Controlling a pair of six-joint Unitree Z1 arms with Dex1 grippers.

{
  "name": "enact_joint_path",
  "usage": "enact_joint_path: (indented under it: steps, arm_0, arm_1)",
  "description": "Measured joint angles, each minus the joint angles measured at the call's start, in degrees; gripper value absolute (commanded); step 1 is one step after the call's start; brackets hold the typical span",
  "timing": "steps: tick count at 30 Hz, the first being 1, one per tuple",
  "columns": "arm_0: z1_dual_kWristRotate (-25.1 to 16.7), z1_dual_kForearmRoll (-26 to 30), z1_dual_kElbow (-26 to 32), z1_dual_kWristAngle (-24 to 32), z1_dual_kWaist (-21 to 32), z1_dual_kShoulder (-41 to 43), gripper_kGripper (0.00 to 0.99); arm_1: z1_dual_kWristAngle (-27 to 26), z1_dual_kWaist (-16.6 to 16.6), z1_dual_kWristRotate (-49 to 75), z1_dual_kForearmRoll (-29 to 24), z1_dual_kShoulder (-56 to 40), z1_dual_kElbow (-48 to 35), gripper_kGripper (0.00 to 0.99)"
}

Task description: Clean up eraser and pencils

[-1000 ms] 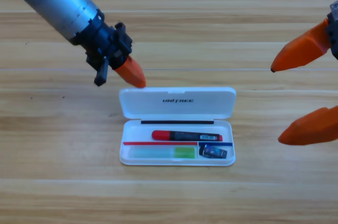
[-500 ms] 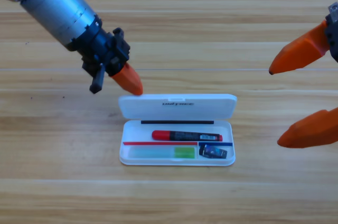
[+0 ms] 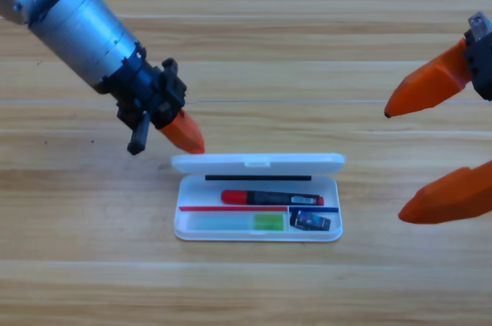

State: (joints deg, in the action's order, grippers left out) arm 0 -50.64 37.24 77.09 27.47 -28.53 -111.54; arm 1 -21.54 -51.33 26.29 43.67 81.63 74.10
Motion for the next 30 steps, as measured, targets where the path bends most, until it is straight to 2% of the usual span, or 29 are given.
enact_joint_path:
  steps: [10, 18, 30]
  arm_0:
    - [0.0, -3.3, -4.7, -1.5, -2.4, 0.0, 0.0]
    - [0.0, -4.9, -6.1, -3.0, -5.4, 0.0, 0.0]
    - [0.0, -7.6, -8.8, -3.3, -6.5, 0.0, 0.0]
  arm_1:
    - [-0.4, 0.0, 0.0, 0.0, 0.0, 0.0, 0.988]
    - [-0.4, 0.0, 0.0, 0.0, 0.1, 0.0, 0.988]
    - [-0.7, 0.0, 0.0, 0.0, 0.2, 0.0, 0.988]
